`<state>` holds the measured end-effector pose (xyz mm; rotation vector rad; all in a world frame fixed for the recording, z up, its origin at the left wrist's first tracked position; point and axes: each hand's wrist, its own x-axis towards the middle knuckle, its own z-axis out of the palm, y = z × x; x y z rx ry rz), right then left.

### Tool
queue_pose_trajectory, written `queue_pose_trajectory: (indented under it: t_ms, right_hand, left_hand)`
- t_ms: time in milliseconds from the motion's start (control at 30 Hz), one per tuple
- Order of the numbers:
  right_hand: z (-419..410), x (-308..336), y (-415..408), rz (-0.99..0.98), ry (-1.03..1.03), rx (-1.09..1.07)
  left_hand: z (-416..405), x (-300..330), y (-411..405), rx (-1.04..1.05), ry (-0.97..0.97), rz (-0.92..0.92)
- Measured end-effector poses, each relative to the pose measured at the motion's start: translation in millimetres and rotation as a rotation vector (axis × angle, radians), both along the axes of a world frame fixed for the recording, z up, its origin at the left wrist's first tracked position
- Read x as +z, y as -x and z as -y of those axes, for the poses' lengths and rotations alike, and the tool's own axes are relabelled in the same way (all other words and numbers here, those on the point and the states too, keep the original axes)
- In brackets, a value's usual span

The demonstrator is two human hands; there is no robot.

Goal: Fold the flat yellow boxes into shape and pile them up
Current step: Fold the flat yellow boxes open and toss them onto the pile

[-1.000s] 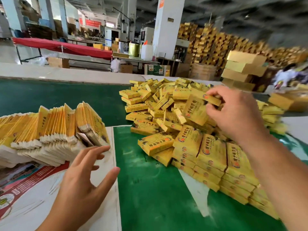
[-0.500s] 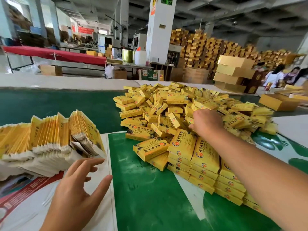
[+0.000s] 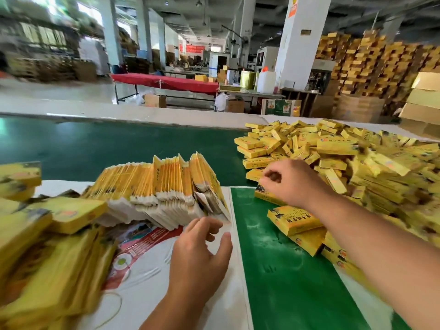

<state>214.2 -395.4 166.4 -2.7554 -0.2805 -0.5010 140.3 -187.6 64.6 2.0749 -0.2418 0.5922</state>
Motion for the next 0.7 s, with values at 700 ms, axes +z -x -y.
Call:
queue_pose_trajectory:
  t_ms: [700]
  right_hand:
    - [-58.5, -67.9, 1.6, 0.052, 0.188, -0.004]
  left_hand:
    - [-6.0, -2.7, -7.0, 0.035, 0.017, 0.006]
